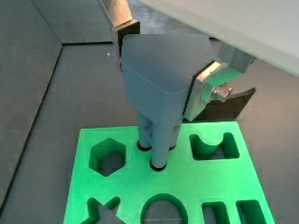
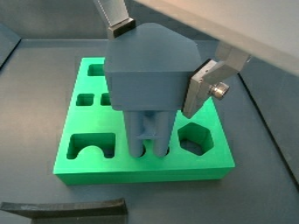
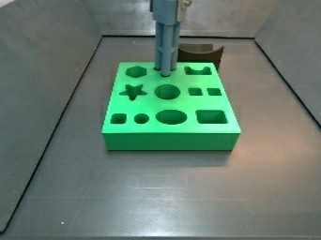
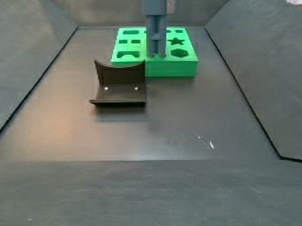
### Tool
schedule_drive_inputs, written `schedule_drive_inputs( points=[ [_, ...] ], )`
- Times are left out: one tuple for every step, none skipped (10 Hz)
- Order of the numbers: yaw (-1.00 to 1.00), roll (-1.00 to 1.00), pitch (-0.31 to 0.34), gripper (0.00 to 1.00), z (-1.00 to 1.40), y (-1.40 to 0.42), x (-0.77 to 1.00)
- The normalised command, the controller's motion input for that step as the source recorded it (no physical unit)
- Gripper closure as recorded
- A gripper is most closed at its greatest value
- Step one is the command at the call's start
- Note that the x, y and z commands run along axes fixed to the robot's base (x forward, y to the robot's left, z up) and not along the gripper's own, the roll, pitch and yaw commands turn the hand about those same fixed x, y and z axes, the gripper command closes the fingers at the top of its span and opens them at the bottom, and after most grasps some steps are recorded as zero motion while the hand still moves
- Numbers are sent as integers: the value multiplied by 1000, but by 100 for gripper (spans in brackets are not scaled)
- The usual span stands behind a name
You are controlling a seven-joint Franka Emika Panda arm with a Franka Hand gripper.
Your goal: Insert the 3 prong object.
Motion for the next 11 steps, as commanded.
schedule_drive_inputs(
  points=[
    [54,-43,-247,100,-509,-100,-46],
    [237,-11,-314,100,-434,-83,-274],
    [309,-36,-234,100,-294,-77,-237],
    [266,-67,-136,100,-291,-26,-100],
    [303,-130,-124,100,-186,0,-174],
    [289,-163,-93,100,-200,0,-106],
    [0,-90,0,100,-480,0,251],
    [0,0,0,100,-466,0,266],
    [-23,-31,0,100,-391,0,140],
    [-14,-116,-34,100,-180,0,23],
    [0,0,-40,100,0,0,-37]
  ],
)
